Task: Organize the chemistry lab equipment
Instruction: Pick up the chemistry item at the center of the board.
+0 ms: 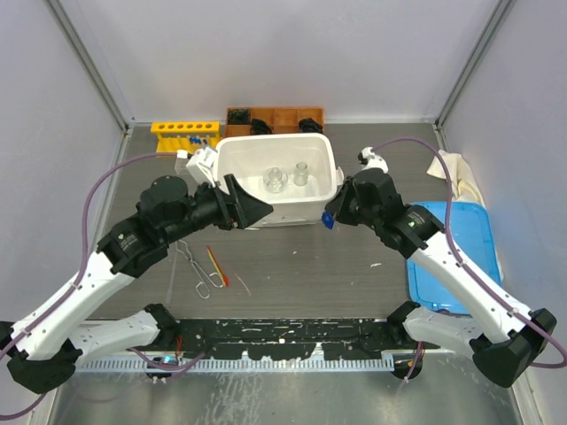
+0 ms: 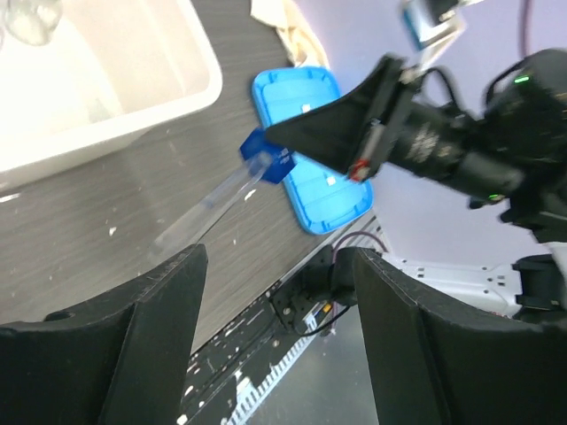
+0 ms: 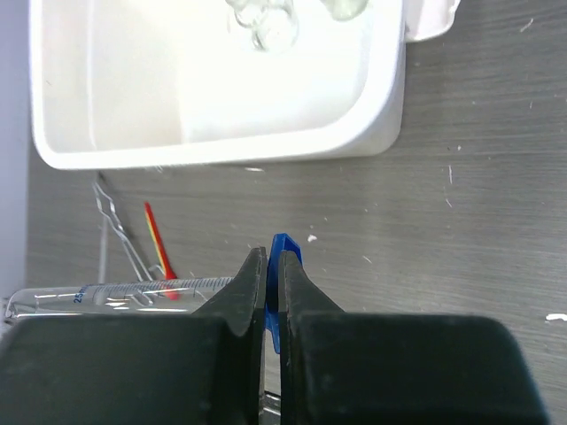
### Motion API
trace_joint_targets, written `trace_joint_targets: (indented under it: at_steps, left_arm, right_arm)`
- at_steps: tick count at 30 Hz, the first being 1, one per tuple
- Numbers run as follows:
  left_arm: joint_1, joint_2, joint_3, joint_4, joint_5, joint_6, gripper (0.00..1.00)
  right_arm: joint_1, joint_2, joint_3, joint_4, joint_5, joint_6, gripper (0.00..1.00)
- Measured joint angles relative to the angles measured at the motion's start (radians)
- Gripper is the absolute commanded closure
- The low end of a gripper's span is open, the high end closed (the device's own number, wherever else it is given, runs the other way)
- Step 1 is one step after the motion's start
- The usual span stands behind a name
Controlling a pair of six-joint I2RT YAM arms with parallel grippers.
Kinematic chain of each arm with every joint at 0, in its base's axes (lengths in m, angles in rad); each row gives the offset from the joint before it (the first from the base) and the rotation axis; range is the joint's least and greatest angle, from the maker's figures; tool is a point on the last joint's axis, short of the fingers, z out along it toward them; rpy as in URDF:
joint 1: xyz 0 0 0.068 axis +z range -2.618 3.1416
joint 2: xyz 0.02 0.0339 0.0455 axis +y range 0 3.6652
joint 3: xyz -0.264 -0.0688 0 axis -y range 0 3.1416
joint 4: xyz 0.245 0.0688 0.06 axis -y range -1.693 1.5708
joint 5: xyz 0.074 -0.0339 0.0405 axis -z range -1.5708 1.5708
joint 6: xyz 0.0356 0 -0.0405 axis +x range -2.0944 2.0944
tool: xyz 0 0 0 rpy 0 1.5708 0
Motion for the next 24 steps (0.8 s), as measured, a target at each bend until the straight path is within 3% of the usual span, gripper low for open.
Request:
trace_joint_targets:
  at_steps: [6,24]
  left_arm:
    - [0.0,-0.003,-0.072,-0.019,-0.003,-0.029,0.26]
    - [0.0,-0.074,-0.136,-0.028,-0.035,-0.061,0.25]
  right_arm:
    - [-0.025,-0.026,0.004,0.063,-0.006,0.056,0.99]
    - [-0.027,0.009,0.078,0.146,-0.035,0.093,0.99]
